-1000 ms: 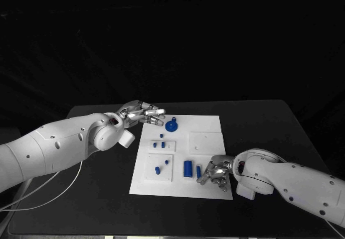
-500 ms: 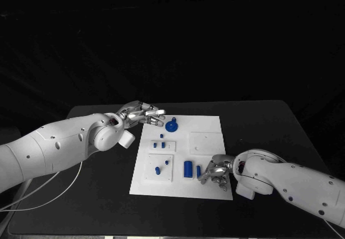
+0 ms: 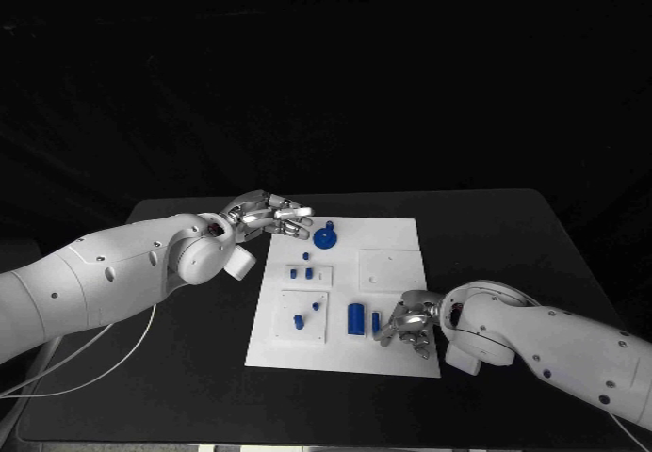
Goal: Assemble the parts on the task board
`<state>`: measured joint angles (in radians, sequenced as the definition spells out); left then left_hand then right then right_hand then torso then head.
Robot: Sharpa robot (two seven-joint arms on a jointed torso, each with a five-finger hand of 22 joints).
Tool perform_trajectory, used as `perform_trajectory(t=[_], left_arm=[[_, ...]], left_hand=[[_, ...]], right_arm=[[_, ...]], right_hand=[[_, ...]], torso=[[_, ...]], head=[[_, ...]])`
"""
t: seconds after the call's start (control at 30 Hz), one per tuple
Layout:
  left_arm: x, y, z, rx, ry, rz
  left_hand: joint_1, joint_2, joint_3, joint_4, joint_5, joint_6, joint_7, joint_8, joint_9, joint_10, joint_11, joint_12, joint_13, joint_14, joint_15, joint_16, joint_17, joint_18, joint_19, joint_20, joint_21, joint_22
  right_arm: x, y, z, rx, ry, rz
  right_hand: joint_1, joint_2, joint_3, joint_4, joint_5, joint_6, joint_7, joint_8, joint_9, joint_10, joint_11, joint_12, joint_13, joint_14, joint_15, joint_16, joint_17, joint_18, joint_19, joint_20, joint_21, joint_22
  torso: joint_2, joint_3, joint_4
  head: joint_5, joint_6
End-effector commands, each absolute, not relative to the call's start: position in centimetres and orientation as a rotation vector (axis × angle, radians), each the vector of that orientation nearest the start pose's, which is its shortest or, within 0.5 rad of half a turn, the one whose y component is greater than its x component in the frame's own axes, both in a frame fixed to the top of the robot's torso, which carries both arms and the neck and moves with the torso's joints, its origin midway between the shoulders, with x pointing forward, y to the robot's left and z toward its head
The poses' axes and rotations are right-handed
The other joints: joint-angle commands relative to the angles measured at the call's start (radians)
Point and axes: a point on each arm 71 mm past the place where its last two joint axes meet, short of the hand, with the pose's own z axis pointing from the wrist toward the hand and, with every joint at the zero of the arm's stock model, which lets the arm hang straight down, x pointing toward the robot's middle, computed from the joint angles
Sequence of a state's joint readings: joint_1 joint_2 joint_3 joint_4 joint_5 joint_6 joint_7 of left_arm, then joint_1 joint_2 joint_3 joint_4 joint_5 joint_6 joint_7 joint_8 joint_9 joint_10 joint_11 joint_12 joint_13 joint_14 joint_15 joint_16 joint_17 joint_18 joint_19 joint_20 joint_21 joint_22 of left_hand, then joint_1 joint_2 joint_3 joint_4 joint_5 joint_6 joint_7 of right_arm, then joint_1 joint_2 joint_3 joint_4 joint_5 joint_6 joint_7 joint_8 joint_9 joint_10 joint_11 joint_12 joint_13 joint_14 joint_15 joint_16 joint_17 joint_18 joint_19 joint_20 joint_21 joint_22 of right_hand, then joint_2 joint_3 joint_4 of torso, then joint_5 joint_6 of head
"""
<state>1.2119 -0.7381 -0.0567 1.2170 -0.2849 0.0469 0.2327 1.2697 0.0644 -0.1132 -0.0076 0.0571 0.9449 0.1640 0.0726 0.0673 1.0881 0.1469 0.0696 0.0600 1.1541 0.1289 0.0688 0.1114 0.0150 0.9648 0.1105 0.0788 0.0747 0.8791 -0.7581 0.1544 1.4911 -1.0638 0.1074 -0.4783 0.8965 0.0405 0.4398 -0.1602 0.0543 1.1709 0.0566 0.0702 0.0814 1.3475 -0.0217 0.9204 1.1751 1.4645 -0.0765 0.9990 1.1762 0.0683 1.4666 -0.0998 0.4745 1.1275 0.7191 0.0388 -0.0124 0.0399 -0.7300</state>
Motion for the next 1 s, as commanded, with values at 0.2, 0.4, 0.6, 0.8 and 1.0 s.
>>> perform_trajectory(t=[0.2, 0.4, 0.6, 0.8, 1.0], left_arm=[[52.97, 22.52, -20.55, -0.819, 1.797, -1.476], [52.95, 22.56, -20.56, -0.814, 1.799, -1.473], [52.94, 22.57, -20.55, -0.812, 1.799, -1.472], [52.94, 22.6, -20.56, -0.812, 1.8, -1.472], [52.95, 22.54, -20.57, -0.811, 1.8, -1.473]], left_hand=[[0.01, 0.006, 0.007, -0.003, 0.001, -0.007, 0.002, 0.004, 0.001, -0.008, -0.002, -0.002, 0.001, -0.007, -0.003, -0.005, 0.0, 0.002, -0.003, 0.001, 0.005, 0.001], [0.01, 0.006, 0.007, -0.003, 0.001, -0.007, 0.002, 0.004, 0.001, -0.008, -0.002, -0.002, 0.001, -0.007, -0.003, -0.005, 0.0, 0.002, -0.003, 0.001, 0.005, 0.001], [0.01, 0.006, 0.007, -0.002, 0.001, -0.007, 0.002, 0.003, 0.001, -0.008, -0.002, -0.002, 0.001, -0.007, -0.003, -0.005, 0.0, 0.002, -0.004, 0.002, 0.005, 0.001], [0.01, 0.006, 0.007, -0.002, 0.001, -0.007, 0.002, 0.003, 0.001, -0.008, -0.002, -0.002, 0.001, -0.007, -0.003, -0.005, 0.0, 0.002, -0.004, 0.002, 0.005, 0.001], [0.01, 0.006, 0.007, -0.002, 0.001, -0.007, 0.002, 0.003, 0.001, -0.008, -0.002, -0.002, 0.001, -0.007, -0.003, -0.005, 0.0, 0.002, -0.004, 0.002, 0.005, 0.001]], right_arm=[[43.16, -18.73, -31.89, 0.366, 2.5, 0.483], [43.32, -18.69, -32.14, 0.378, 2.509, 0.445], [43.47, -18.58, -32.17, 0.39, 2.495, 0.448], [43.51, -18.55, -32.19, 0.389, 2.494, 0.453], [43.48, -18.51, -32.2, 0.384, 2.498, 0.455]], right_hand=[[0.034, 0.008, 0.015, -0.031, 0.011, -0.007, 0.002, -0.006, 0.004, -0.003, -0.007, 0.001, 0.0, 0.003, -0.002, -0.001, -0.003, 0.003, 0.035, -0.001, 0.002, -0.001], [0.031, 0.018, 0.029, -0.05, 0.032, -0.001, 0.001, -0.006, 0.011, -0.004, -0.007, 0.004, -0.001, 0.003, -0.002, 0.001, -0.005, 0.003, 0.034, -0.001, 0.002, 0.0], [0.026, 0.023, 0.045, -0.059, 0.057, 0.001, 0.0, -0.006, 0.014, -0.005, -0.007, 0.006, -0.002, 0.003, -0.001, 0.0, -0.007, 0.002, 0.034, -0.001, 0.004, 0.0], [0.017, 0.022, 0.059, -0.063, 0.088, 0.001, 0.001, -0.007, 0.016, -0.006, -0.007, 0.006, -0.002, 0.003, -0.001, 0.001, -0.009, 0.002, 0.034, -0.001, 0.005, 0.0], [0.006, 0.018, 0.06, -0.057, 0.085, 0.002, 0.0, -0.006, 0.017, -0.006, -0.007, 0.007, -0.003, 0.002, -0.001, 0.002, -0.009, 0.002, 0.034, 0.0, 0.005, 0.0]], torso=[[0.0, -0.0003, 0.0006], [0.001, 0.0003, 0.0006], [0.0, 0.0002, 0.0001], [0.0, 0.0003, -0.0005], [0.0, 0.0, -0.0008]], head=[[0.0, -0.002], [0.002, -0.004], [0.002, -0.006], [0.001, -0.007], [0.001, -0.007]])
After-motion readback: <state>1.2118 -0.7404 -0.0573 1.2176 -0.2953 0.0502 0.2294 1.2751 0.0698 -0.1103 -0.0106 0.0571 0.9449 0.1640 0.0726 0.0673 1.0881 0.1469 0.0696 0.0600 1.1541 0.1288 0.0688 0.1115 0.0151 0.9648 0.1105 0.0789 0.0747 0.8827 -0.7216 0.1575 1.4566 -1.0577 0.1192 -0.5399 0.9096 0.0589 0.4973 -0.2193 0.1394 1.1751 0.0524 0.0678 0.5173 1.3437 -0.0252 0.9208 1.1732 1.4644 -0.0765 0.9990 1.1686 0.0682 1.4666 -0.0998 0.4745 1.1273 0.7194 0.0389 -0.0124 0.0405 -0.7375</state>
